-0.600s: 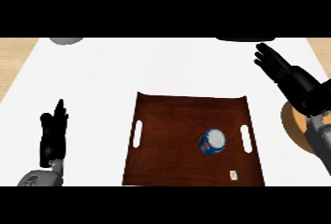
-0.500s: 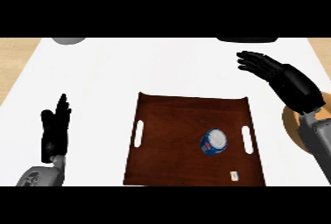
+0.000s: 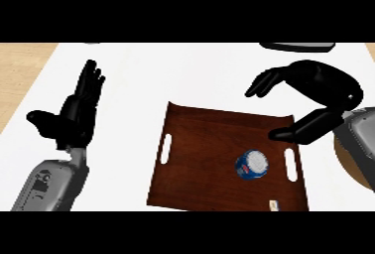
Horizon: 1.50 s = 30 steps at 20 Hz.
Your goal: Pick the can from the tray and place it in the pot
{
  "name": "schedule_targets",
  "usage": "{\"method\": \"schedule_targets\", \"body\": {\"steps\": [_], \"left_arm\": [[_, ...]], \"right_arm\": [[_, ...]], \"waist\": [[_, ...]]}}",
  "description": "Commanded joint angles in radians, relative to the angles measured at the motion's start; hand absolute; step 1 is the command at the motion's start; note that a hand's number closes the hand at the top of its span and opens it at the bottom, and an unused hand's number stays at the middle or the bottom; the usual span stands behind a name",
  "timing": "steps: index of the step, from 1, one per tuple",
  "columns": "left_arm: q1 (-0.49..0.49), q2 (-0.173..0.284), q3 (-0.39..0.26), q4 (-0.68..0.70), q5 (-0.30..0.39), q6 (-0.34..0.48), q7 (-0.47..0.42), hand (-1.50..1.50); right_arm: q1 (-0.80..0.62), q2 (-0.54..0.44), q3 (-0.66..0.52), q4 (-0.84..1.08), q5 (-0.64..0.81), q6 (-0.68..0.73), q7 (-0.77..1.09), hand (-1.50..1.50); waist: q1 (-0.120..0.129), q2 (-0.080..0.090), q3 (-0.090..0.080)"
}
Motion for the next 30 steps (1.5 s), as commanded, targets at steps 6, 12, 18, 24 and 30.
{"method": "schedule_targets", "body": {"steps": [6, 12, 18, 24, 30], "left_arm": [[-0.034, 0.033, 0.047, -0.030, 0.068, -0.078, -0.020, 0.00], [-0.014, 0.036, 0.056, -0.028, 0.086, -0.102, -0.029, 0.00], [-0.049, 0.055, 0.070, -0.039, 0.085, -0.098, 0.023, 0.00], [-0.011, 0.034, 0.072, -0.050, 0.063, -0.070, 0.012, 0.00], [-0.055, 0.027, 0.095, -0.017, 0.063, -0.074, 0.013, 0.00]], "right_arm": [[-0.040, -0.099, 0.016, 0.062, 0.235, 0.221, -0.492, -1.50], [-0.083, -0.199, 0.176, 0.039, 0.493, 0.108, -0.608, -1.50], [-0.138, -0.208, 0.336, 0.109, 0.684, -0.064, -0.746, -1.50], [-0.109, -0.209, 0.471, 0.142, 0.797, -0.169, -0.788, -1.50], [-0.184, -0.091, 0.534, 0.275, 0.876, -0.195, -0.738, -1.50]], "waist": [[-0.006, 0.005, 0.002], [-0.011, -0.002, -0.002], [-0.027, -0.012, -0.004], [-0.069, -0.025, -0.005], [-0.074, -0.025, -0.006]]}}
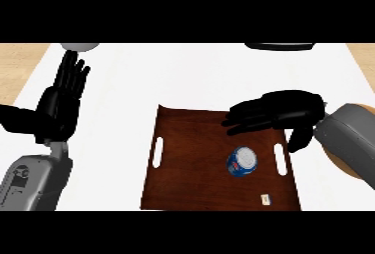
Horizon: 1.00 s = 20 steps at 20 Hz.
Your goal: Pick the can from the tray and place it in the pot
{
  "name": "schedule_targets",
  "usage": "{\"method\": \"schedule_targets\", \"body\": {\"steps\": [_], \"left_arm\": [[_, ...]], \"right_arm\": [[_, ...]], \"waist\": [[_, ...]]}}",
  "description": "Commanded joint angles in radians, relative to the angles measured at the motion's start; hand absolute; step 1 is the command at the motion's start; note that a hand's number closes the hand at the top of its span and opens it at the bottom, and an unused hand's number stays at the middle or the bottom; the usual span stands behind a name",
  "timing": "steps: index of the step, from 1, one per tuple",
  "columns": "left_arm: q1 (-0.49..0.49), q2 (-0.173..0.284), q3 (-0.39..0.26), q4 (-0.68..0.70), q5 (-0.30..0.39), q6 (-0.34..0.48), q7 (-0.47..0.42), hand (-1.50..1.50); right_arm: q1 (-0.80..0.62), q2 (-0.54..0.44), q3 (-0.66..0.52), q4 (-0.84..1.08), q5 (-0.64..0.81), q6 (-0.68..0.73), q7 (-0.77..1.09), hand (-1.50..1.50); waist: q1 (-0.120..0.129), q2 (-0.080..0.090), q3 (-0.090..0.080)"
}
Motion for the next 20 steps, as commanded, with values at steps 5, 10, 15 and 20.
{"method": "schedule_targets", "body": {"steps": [5, 10, 15, 20], "left_arm": [[0.002, -0.012, 0.022, 0.029, -0.009, -0.015, -0.027, 0.00], [0.111, 0.024, 0.034, -0.063, 0.012, -0.058, -0.005, 0.00], [0.003, 0.008, 0.051, 0.008, -0.010, -0.040, 0.016, 0.00], [0.087, -0.012, 0.043, -0.078, -0.019, -0.047, 0.023, 0.00]], "right_arm": [[-0.015, 0.076, 0.054, 0.069, 0.087, 0.052, -0.127, -1.50], [0.065, 0.093, 0.073, 0.115, 0.095, -0.052, -0.206, -1.50], [0.036, 0.149, 0.057, 0.172, 0.153, -0.074, -0.191, -1.50], [0.054, 0.233, 0.022, 0.231, 0.241, -0.113, -0.109, -1.50]], "waist": [[-0.020, -0.006, -0.001], [-0.012, -0.008, 0.000], [-0.022, -0.005, 0.000], [-0.018, -0.006, 0.000]]}}
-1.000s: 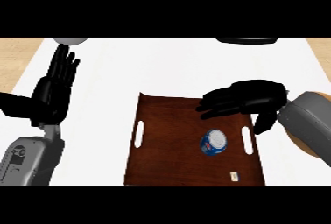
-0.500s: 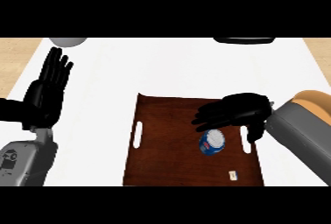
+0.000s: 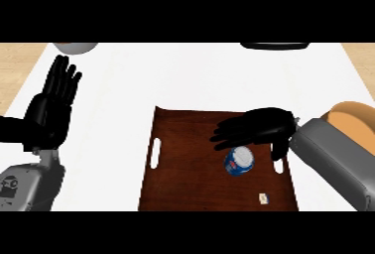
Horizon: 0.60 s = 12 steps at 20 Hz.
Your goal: Pick the can from the tray and place it in the pot
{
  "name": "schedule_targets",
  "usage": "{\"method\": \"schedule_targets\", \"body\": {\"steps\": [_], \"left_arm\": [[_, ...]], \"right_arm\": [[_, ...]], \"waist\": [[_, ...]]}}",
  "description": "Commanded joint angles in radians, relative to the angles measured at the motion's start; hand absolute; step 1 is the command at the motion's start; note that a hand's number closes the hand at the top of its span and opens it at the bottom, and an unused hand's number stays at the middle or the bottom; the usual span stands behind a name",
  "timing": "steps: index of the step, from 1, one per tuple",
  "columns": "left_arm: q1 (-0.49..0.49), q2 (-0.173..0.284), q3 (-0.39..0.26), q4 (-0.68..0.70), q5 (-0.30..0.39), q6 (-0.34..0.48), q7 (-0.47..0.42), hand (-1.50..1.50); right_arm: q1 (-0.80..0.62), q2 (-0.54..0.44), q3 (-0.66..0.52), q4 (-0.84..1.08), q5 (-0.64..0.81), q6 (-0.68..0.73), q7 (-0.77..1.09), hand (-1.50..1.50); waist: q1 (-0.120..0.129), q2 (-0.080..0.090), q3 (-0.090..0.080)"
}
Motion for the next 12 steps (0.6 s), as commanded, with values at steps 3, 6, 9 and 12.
{"method": "schedule_targets", "body": {"steps": [3, 6, 9, 12], "left_arm": [[-0.010, -0.013, 0.021, 0.041, -0.015, -0.028, -0.041, 0.00], [-0.001, -0.041, 0.010, 0.113, -0.030, -0.048, -0.108, 0.00], [-0.029, -0.008, 0.049, 0.047, 0.001, -0.049, -0.011, 0.00], [-0.038, -0.068, 0.011, 0.092, -0.055, -0.009, -0.061, 0.00]], "right_arm": [[0.029, 0.091, -0.027, 0.061, 0.099, 0.029, -0.040, -1.50], [0.011, 0.138, -0.044, 0.065, 0.117, 0.053, -0.002, -1.50], [0.084, 0.157, -0.024, 0.095, 0.167, -0.034, -0.064, -1.50], [0.079, 0.171, -0.051, 0.116, 0.190, -0.019, -0.086, -1.50]], "waist": [[-0.005, 0.001, 0.000], [-0.007, 0.001, -0.001], [-0.005, 0.001, 0.000], [-0.006, 0.001, 0.000]]}}
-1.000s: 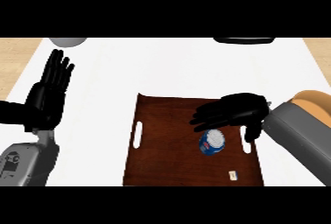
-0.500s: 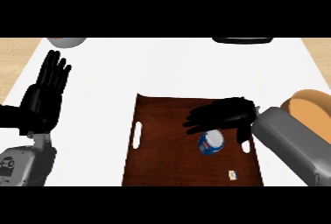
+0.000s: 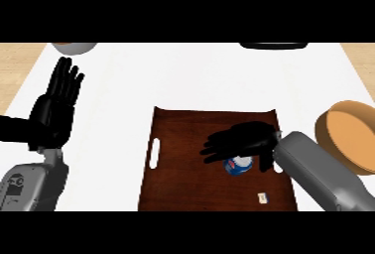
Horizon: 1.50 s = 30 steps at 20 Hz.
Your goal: Pick the can from the tray and place it in the pot
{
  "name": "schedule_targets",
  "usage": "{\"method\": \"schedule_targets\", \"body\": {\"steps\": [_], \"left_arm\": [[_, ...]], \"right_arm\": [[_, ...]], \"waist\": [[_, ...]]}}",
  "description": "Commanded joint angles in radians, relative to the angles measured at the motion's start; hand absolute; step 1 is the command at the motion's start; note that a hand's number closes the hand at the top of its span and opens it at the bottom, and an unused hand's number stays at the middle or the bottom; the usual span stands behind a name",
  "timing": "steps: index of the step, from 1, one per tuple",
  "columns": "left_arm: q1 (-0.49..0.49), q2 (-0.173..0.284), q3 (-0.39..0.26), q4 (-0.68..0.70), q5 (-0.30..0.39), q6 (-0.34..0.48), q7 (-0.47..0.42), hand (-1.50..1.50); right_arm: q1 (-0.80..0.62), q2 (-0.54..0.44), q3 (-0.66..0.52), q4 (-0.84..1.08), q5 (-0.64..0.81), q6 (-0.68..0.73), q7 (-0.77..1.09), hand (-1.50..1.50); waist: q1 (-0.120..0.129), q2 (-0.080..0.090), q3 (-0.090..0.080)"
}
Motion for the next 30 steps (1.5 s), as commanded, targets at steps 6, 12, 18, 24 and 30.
{"method": "schedule_targets", "body": {"steps": [6, 12, 18, 24, 30], "left_arm": [[-0.006, 0.003, 0.004, -0.020, -0.013, -0.013, 0.041, 0.00], [0.003, 0.008, 0.033, -0.019, 0.007, -0.028, 0.024, 0.00], [0.019, 0.016, 0.050, -0.011, 0.002, -0.048, 0.010, 0.00], [0.021, -0.010, 0.038, 0.007, -0.023, -0.014, 0.006, 0.00], [0.040, 0.022, 0.073, -0.007, -0.015, -0.010, 0.019, 0.00]], "right_arm": [[0.021, 0.075, 0.021, 0.088, 0.088, -0.030, -0.138, 1.50], [0.072, 0.087, 0.042, -0.071, 0.082, -0.054, -0.138, 1.50], [0.141, 0.071, 0.027, -0.138, 0.119, -0.083, -0.110, 1.50], [0.165, 0.203, -0.158, -0.101, 0.092, -0.149, 0.390, 1.50], [0.212, 0.321, -0.309, -0.097, 0.123, -0.259, 0.892, 1.50]], "waist": [[0.008, 0.001, 0.001], [-0.001, -0.003, 0.000], [-0.004, -0.002, 0.000], [-0.045, -0.015, -0.003], [-0.087, -0.040, -0.006]]}}
